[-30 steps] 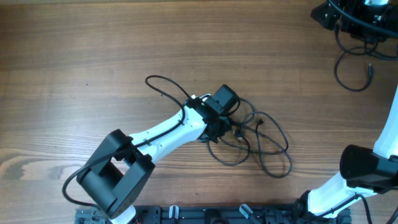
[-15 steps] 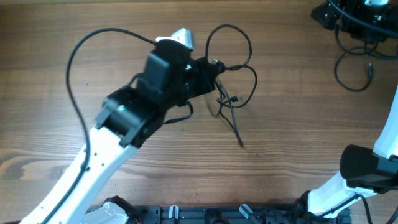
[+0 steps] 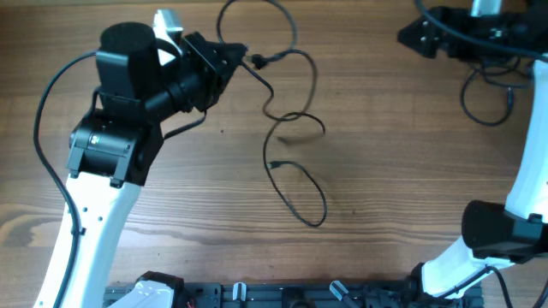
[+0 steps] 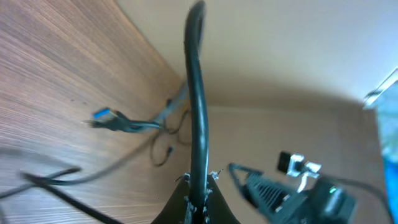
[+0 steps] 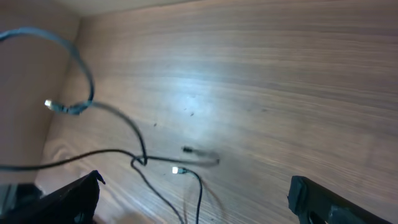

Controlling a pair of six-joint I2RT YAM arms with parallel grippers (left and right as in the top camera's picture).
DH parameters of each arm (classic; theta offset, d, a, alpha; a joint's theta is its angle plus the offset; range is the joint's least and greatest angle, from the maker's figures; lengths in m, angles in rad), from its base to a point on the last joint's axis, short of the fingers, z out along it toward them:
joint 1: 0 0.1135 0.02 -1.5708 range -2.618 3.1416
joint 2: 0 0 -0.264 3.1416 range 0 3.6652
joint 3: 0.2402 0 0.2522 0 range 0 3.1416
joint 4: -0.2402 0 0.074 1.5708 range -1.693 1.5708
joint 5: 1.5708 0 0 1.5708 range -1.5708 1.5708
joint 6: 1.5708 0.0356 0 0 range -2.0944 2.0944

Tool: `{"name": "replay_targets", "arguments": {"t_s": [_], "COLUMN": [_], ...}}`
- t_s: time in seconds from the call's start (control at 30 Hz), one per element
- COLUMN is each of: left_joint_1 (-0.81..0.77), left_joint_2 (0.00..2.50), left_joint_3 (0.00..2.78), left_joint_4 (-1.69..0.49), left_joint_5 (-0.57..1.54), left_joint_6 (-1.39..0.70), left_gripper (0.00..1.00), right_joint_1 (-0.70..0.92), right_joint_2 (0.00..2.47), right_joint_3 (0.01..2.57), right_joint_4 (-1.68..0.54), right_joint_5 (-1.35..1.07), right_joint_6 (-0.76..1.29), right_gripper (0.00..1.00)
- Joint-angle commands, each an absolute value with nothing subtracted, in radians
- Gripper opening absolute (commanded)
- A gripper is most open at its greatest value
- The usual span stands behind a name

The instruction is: Untangle cables

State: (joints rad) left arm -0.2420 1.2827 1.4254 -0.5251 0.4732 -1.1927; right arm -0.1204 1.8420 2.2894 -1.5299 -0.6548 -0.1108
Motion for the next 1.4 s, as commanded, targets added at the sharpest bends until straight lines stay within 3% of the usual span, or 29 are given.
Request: {"name": "replay_targets", "arguments": {"t_s": [0.0,0.17,0.3,0.63,0.87,1.2,1.3,1.37], "left_joint_1": [-0.245,-0.245,-0.245,-0.244,-0.14,-0.091,-0.091,-0.091], "left_joint_2": [1.281,1.28,1.284,1.287,1.287,1.287,1.287,1.287], "left_joint_3": [1.436,1.436,1.436,1.435,1.436,1.436,1.436,1.435], "left_joint_4": [-0.504,-0.482,-0.517,-0.607,-0.591,-0.592,-0.591,-0.592], "left_joint_5": [0.513,0.515,0.478,0.281,0.21,0.187,0.15,0.12], "left_joint_6": [-1.388,-1.451,-1.31,-1.266,-1.442,-1.688,-1.718,-1.722], "left_gripper": [0.04,0.04,0.04,0.04,0.04,0.04,0.04,0.04], "right_joint_1": [-0.037,0.035,0.052,0.068,0.158,0.385,0.44,0.466], "right_joint_2": [1.861,1.861,1.861,1.861,1.861,1.861,1.861,1.861], "right_joint_3": [2.28,2.28,2.28,2.279,2.194,1.861,1.777,1.732], "right_joint_4": [-1.525,-1.5,-1.513,-1.572,-1.489,-1.039,-0.929,-0.882], "right_joint_5": [-0.682,-0.682,-0.682,-0.682,-0.681,-0.643,-0.597,-0.567], "right_joint_6": [-0.157,-0.159,-0.158,-0.154,-0.091,0.215,0.309,0.364], "right_gripper": [1.0,1.0,1.0,0.98,0.98,0.77,0.66,0.49]}}
